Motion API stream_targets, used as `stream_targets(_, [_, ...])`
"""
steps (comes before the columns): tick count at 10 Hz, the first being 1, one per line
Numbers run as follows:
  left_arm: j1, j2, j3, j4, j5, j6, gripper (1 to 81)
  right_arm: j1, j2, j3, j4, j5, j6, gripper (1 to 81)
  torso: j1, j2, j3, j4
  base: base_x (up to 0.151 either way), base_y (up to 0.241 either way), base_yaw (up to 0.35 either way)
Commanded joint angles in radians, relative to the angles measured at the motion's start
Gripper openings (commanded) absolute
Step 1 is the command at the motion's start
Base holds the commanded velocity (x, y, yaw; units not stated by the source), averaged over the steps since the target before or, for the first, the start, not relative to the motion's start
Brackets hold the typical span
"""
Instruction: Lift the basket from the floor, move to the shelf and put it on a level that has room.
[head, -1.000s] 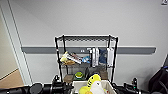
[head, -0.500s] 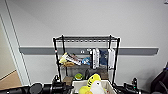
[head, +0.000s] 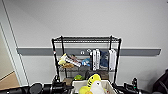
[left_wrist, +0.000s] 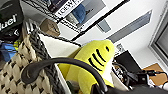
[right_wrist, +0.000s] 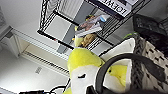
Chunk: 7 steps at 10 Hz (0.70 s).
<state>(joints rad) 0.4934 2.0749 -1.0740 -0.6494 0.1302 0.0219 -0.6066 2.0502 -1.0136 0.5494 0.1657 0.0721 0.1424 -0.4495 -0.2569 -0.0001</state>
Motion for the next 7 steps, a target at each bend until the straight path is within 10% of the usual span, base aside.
stream_targets(1, [-0.15,-0.005,0.046,-0.016,0.006,0.009,1.0,0.139,-0.011,0.046,-0.005,0.003,0.006,1.0,0.0,0.0,0.0,0.0,0.088,0.0,0.0])
stream_targets(7, [-0.15,-0.008,0.063,-0.016,0.006,0.01,1.0,0.141,-0.022,0.064,-0.005,0.002,0.006,1.0,0.0,0.0,0.0,0.0,0.088,0.0,0.0])
